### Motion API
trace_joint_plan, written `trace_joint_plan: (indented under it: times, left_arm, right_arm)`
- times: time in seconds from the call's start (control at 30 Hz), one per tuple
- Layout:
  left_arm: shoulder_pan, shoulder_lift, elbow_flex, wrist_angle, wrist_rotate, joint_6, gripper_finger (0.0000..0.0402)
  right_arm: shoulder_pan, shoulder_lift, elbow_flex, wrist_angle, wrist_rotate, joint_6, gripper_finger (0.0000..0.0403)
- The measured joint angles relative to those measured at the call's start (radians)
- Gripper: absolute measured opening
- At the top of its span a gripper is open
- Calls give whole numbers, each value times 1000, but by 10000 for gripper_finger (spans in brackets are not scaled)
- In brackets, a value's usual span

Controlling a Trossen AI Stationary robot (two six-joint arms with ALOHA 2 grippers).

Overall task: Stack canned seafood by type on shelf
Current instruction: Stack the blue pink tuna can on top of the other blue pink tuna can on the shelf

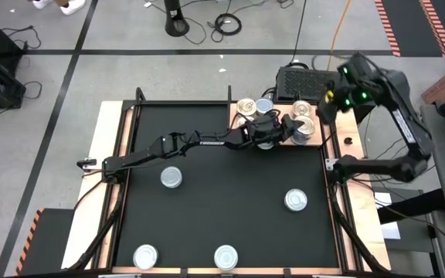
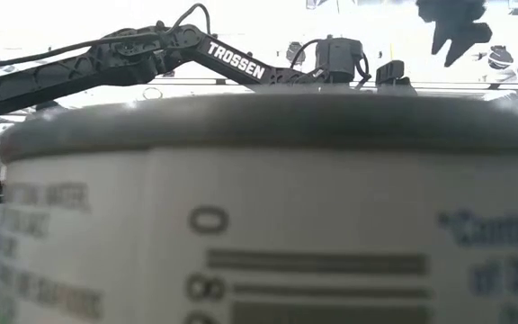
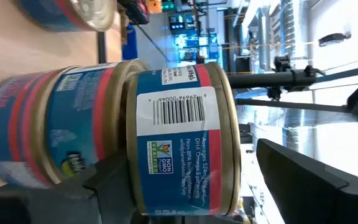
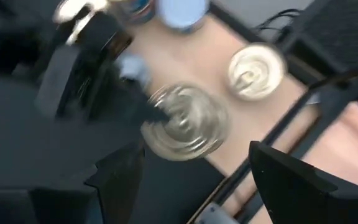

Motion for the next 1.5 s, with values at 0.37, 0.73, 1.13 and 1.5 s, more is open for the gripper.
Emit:
trace_joint_plan:
  times: [0.37, 0.73, 1.13, 1.5]
  left_arm:
    - [4, 0, 0, 29, 14, -6, 306]
    - [4, 0, 0, 26, 14, -7, 306]
    - [7, 0, 0, 28, 15, -7, 306]
    - [6, 0, 0, 28, 17, -9, 306]
  right_arm:
    - [127, -235, -408, 155, -23, -99, 281]
    - [260, -323, -545, 338, 158, -240, 279]
    - [362, -352, -678, 471, 277, -332, 235]
    - [410, -351, -696, 486, 316, -355, 141]
